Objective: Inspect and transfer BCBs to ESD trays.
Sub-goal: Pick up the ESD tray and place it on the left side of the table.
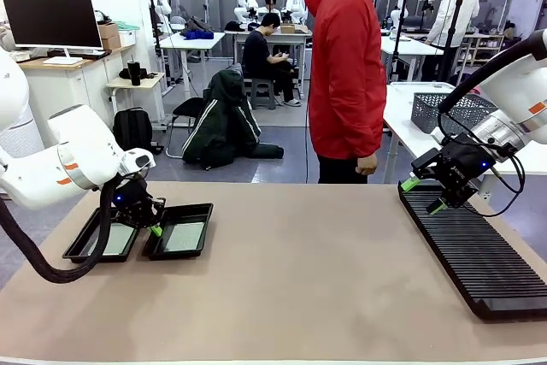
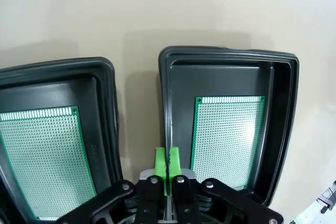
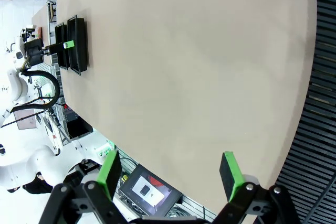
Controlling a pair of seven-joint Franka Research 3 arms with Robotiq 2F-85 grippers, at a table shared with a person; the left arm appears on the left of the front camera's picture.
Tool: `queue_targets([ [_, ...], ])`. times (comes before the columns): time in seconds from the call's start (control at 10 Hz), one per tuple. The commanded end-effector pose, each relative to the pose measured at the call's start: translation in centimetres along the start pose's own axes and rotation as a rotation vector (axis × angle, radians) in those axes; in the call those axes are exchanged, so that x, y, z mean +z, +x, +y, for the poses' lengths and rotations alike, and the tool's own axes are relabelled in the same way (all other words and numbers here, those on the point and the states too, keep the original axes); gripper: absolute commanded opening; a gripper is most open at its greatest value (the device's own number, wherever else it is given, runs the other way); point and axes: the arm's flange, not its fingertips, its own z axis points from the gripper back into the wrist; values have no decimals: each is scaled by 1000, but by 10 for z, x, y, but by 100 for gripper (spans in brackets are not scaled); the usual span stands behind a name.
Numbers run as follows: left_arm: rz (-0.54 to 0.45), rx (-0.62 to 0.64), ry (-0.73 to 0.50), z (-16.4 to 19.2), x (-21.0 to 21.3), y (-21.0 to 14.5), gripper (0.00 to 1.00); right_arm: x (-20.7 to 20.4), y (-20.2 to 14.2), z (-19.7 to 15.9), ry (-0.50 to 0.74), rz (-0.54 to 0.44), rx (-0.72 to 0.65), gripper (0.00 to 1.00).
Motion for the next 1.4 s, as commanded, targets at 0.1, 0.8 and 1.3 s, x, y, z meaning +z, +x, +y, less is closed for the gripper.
queue_targets([
  [0.1,-17,-9,41,-11,3,-7,3,0,-1,3,-3,-6,-17,100],
  [0.8,-16,-15,110,-28,12,-8,54,0,-1,3,-3,-6,-17,100],
  [1.3,-39,-43,159,-53,44,-20,99,0,-1,3,-3,-6,-17,100],
])
